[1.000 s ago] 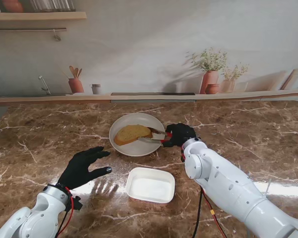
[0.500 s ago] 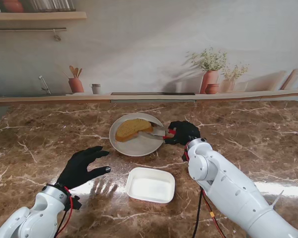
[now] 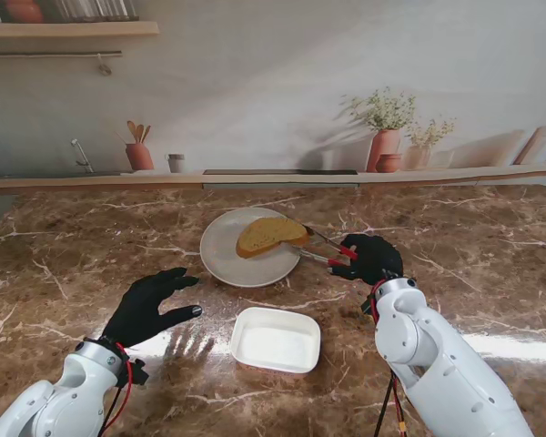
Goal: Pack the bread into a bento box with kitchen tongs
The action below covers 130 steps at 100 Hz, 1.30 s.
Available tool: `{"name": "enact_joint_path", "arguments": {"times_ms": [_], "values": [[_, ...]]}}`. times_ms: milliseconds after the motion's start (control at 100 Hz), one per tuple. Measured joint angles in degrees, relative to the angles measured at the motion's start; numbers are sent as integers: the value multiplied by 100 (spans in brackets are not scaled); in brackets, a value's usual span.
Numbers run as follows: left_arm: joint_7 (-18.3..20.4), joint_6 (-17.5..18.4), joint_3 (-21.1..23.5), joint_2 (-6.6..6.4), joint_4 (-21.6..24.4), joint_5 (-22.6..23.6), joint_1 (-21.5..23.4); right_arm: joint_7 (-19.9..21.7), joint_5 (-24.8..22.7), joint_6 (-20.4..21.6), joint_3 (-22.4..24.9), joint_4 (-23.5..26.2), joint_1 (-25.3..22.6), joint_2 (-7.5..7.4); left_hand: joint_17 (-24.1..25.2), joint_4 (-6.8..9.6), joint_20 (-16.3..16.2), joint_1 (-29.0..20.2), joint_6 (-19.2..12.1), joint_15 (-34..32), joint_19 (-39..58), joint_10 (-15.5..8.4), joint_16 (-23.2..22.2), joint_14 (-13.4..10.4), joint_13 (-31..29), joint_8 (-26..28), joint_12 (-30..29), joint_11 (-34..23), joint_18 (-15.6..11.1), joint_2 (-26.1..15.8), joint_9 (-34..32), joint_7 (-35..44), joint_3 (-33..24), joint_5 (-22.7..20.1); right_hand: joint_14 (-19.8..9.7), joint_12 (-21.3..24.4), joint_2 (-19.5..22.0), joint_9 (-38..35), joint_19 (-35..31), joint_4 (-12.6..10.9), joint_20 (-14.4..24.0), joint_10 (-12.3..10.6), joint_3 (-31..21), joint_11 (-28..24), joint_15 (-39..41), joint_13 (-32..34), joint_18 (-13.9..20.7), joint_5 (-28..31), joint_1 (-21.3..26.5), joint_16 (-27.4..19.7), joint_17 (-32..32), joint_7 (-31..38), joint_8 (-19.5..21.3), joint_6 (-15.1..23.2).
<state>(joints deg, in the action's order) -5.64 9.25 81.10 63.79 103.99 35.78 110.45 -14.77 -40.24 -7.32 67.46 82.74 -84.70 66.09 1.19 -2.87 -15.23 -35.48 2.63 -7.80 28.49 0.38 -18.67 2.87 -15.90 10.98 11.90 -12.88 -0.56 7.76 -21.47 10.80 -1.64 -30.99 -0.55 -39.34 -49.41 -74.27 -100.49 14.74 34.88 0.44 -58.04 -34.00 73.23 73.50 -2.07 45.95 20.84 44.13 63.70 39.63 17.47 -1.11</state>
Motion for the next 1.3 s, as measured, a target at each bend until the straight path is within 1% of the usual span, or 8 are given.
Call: {"name": "enact_joint_path", "arguments": {"times_ms": [140, 210, 460, 590, 750, 990, 1150, 1300], "values": [[-7, 3, 25, 2, 2, 16, 23, -107, 1, 5, 449, 624, -643, 0, 0, 0, 0, 0, 0, 1, 0, 0, 1, 0, 0, 0, 0, 0, 0, 0, 0, 0, 0, 0, 4, -1, -4, -13, -1, 0, 1, 0, -2, -1, 5, 0, -6, 34, 1, 4, 0, 1, 0, 0], [-18, 7, 34, 2, 8, 29, 37, -227, 4, 15, 590, 896, -938, 0, 0, 0, 0, 0, 0, 1, 0, 0, 1, 0, 0, 0, 0, 0, 0, 0, 0, 0, 0, 0, 5, -1, -11, -16, -1, 0, 2, 0, -2, -1, 8, 0, -8, 40, 1, 5, 0, 1, 0, 0], [-43, 62, 35, 2, 10, 46, 43, -612, 22, 294, 1034, 1482, -1881, 28, 0, 0, 0, 0, -1, 1, 0, 0, 1, 0, 0, 0, 0, 0, 0, 0, 0, 0, 0, 0, 8, -7, -58, -17, -3, 0, 4, 0, -13, -1, 14, 0, -10, 48, 1, 45, 0, 5, 0, 0], [-55, 96, 24, 2, 0, 50, 34, -837, 13, 401, 1175, 1766, -2351, 45, 0, 0, 0, 0, -1, 1, 0, 0, 1, 0, 0, 0, 0, 0, 0, 0, 0, 0, 0, 0, 9, -10, -71, -20, -5, 0, 7, 0, -43, -4, 22, 0, -13, 48, 1, 46, 0, 61, 0, 0], [-69, 128, 11, 2, -12, 49, 20, -931, -214, 591, 1398, 2087, -2893, 62, 0, 0, 0, 0, -1, 1, -1, 0, 1, 0, 0, 0, 0, 0, 0, 0, 0, 0, 0, 0, 9, -12, -73, -20, -5, 1, 9, 0, -43, -4, 23, 0, -16, 48, 1, 47, 0, 69, 1, 0], [-117, 160, -37, 4, -48, 38, -14, -1174, -504, 662, 1592, 2468, -3581, 60, 0, 0, 0, 0, -1, 1, -1, 0, 1, 0, 0, 0, 0, 0, 0, 0, 0, 0, 0, 0, 9, -72, -85, -49, -6, 1, 9, -2, -43, -5, 28, 6, -16, 51, 1, 48, 0, 144, 10, 0], [-130, 170, -62, 6, -64, 29, -27, -1166, -874, 633, 1736, 2689, -3958, 42, -1, 0, 0, 0, -1, 1, -1, 0, 1, 0, 0, 0, 0, 0, 0, 0, 0, 0, 0, 0, 9, -75, -87, -56, -6, 1, 9, -3, -43, -6, 32, 6, -17, 57, 1, 48, 0, 151, 10, 0], [-156, 170, -64, 12, -69, 29, -24, -1181, -1020, 612, 1726, 2798, -4156, -3, -1, 0, 0, 0, -1, 1, -1, 0, 1, 0, 0, 0, 0, 0, 0, 0, 0, 0, 0, 0, 9, -77, -135, -66, -7, 1, 10, -7, -43, -6, 34, 10, -17, 62, 1, 48, 0, 213, 11, 0]]}}
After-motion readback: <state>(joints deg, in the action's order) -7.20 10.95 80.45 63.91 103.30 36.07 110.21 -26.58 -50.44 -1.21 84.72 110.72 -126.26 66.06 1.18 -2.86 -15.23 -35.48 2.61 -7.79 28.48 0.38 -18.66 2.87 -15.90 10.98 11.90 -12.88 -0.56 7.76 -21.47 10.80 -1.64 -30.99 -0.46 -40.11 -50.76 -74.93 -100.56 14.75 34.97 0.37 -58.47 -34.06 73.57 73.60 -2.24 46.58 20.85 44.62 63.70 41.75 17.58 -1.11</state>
